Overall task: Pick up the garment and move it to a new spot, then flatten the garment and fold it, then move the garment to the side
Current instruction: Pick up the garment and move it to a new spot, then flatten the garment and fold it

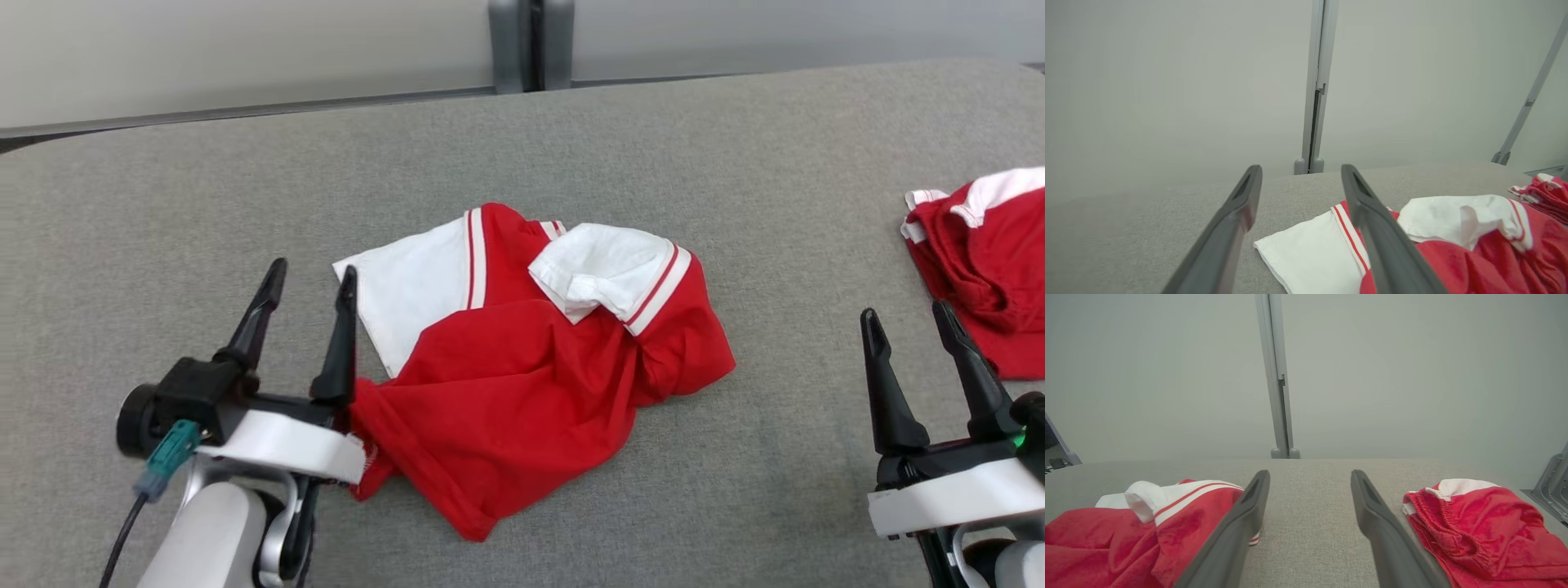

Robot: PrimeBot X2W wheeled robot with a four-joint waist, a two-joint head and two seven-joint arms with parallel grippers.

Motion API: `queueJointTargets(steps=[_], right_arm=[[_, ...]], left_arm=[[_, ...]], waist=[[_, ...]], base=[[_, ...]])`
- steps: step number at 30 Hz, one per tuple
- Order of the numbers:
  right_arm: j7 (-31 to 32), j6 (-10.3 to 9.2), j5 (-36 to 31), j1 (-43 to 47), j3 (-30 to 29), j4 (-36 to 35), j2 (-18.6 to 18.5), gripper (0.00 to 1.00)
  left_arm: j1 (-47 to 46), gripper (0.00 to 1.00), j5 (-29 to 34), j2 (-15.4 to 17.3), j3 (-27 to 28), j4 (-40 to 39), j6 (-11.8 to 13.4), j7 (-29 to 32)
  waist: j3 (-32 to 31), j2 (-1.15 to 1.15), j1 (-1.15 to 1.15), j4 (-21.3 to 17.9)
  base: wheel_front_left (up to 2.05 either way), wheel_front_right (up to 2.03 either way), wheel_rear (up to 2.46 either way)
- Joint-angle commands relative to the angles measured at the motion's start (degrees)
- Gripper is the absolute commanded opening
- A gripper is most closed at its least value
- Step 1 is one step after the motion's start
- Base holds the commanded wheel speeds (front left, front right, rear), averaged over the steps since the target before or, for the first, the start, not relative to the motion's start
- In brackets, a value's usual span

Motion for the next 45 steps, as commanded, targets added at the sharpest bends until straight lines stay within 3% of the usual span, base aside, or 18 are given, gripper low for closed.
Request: queueJointTargets(steps=[1, 7, 18, 45], right_arm=[[0.4, 0.00, -0.4, 0.9, -0.3, -0.1, -0.2, 1.00], [1.9, 0.00, -0.4, 3.9, -0.3, -0.2, -0.4, 1.00], [4.3, 0.00, -0.7, 9.6, -1.0, -1.0, -0.9, 1.00], [4.6, 0.00, -0.4, 9.8, -1.2, -2.3, -0.3, 1.00]], left_arm=[[1.4, 1.00, -0.5, 0.8, 1.0, 0.0, 0.6, -0.4], [7.6, 1.00, -1.4, 3.4, 4.1, -0.9, 1.8, -0.9], [16.3, 1.00, -0.9, 4.1, 1.7, -7.4, 3.9, 3.7], [17.8, 1.00, -0.7, 5.2, 0.9, -11.7, 6.3, 6.0]], waist=[[-2.2, 0.00, 0.00, 2.1], [-6.3, 0.00, 0.00, 3.7], [-12.4, 0.00, 0.00, 3.8], [-12.4, 0.00, 0.00, 4.0]], base=[[0.00, 0.00, 0.00], [0.00, 0.00, 0.00], [0.00, 0.00, 0.00], [0.00, 0.00, 0.00]])
